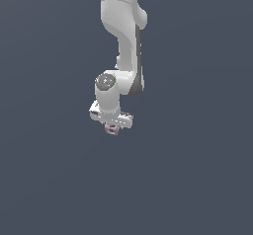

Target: Pick up the object and move it to a goal position.

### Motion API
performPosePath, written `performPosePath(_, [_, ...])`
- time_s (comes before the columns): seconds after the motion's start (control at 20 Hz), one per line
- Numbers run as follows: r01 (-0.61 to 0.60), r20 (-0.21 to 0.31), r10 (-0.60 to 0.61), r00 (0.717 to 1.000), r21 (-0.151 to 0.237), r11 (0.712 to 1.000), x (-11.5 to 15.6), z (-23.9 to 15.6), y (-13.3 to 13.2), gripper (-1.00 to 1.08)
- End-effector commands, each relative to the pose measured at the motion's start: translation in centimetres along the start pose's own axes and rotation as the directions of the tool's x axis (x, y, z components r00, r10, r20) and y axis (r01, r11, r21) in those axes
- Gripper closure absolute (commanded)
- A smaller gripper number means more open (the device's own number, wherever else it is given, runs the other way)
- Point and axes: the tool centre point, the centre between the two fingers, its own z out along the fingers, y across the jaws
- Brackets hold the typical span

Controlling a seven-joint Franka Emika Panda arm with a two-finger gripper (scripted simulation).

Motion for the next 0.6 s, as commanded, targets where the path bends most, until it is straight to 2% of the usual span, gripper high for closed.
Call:
performPosePath(0.0, [0.0, -0.001, 0.0, 1.0, 0.0, 1.0, 0.08, 0.22, -0.01, -0.92])
performPosePath(0.05, [0.0, -0.001, 0.0, 1.0, 0.0, 1.0, 0.08, 0.22, -0.01, 1.08])
performPosePath(0.55, [0.001, -0.002, -0.001, 1.0, 0.001, 1.0, 0.09, 0.14, -0.06, 1.08])
